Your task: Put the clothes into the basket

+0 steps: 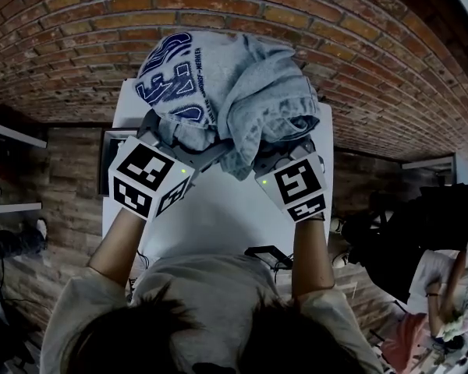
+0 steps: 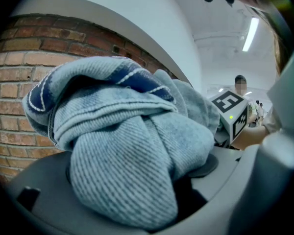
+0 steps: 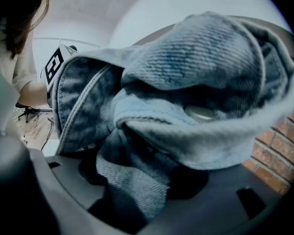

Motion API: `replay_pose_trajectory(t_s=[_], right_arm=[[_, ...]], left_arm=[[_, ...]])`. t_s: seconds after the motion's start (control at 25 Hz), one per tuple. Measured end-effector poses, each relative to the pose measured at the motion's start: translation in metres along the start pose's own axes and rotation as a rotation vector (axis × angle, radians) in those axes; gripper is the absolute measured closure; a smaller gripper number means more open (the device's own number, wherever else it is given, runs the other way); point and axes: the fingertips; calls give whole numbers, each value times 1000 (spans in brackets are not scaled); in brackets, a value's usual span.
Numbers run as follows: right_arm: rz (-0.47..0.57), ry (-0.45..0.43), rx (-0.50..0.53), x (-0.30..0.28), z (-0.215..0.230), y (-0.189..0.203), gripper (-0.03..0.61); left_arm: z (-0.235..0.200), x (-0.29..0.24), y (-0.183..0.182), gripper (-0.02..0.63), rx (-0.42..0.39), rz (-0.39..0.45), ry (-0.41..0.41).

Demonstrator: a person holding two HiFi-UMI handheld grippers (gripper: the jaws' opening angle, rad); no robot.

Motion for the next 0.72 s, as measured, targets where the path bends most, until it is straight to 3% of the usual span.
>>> replay_pose_trajectory(t_s=[0.72], right_arm=[[-157, -122, -160, -74, -4, 87, 290]], left_arm=[[-40, -62, 90, 178, 162, -196, 50]])
Point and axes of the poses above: the fingertips, and each gripper's own axes: x backward along the fingers, z to its right, y out of its underside, and after that the axes turned 1 degree about -z, right-handed
